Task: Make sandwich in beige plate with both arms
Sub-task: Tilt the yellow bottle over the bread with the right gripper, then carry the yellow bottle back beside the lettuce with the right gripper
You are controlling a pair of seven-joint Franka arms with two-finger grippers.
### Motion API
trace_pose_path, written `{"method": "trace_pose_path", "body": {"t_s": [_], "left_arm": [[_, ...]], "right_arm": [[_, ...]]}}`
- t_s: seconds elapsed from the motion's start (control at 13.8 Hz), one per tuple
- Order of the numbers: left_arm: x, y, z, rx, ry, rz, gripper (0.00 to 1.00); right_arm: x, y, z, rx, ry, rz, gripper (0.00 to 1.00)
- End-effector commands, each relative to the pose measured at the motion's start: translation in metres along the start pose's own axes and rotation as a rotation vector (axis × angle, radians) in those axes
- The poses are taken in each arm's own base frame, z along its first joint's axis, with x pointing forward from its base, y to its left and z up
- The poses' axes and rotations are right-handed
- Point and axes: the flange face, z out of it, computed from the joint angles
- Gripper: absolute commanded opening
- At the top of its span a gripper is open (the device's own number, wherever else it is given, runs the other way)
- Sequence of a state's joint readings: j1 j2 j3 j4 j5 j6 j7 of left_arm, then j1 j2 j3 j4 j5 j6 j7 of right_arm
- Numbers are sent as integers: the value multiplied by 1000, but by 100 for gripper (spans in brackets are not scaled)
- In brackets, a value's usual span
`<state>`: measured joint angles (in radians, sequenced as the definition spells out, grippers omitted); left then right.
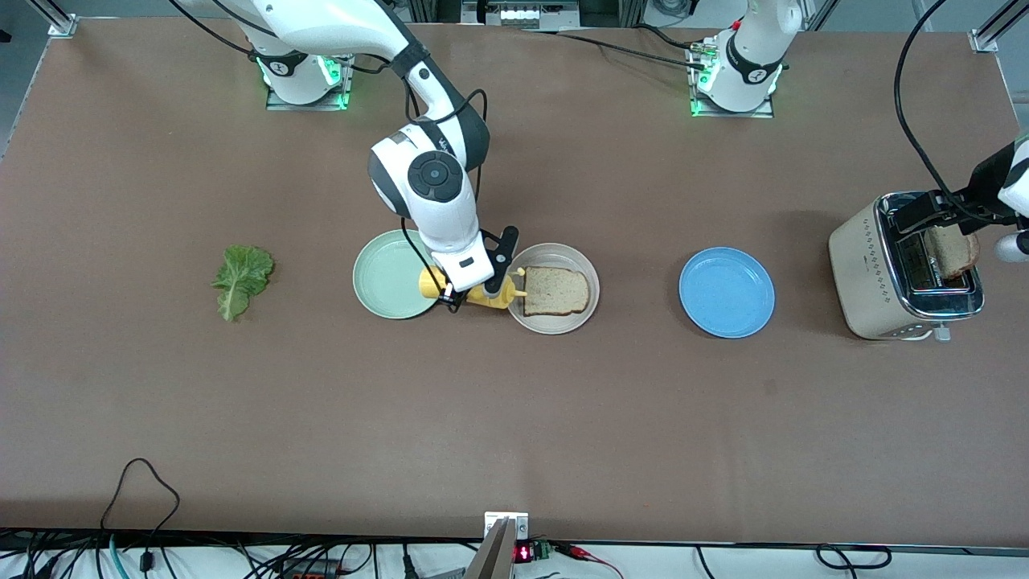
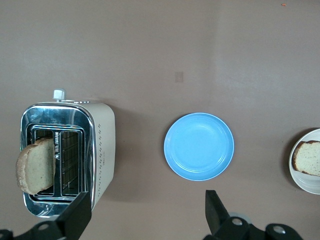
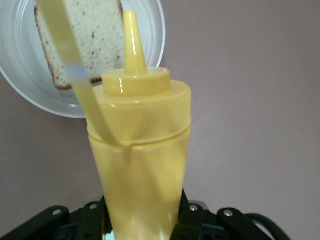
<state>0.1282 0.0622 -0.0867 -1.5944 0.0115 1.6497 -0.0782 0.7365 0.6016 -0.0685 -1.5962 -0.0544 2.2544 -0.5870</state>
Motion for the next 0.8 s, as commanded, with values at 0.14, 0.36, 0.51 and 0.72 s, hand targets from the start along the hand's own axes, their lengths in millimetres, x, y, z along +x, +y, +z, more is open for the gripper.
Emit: {"method": "trace_pose_path", "body": {"t_s": [0.14,0.36,0.51,0.72], "left_arm": [[-8,-2,-16,-23,22,9,100],[-9,-2,-16,-23,24,9,100],[-8,-2,-16,-21,25,8,100],[-8,-1,-16,-24,24,7,100]], "right_arm": [[6,-9,-8,-3,-38,-22,0],[-24,36,-44,-24,6,58,0],[-59,69,-66,22,25,111,0],[-121,122,-85,144,153,95,0]]}}
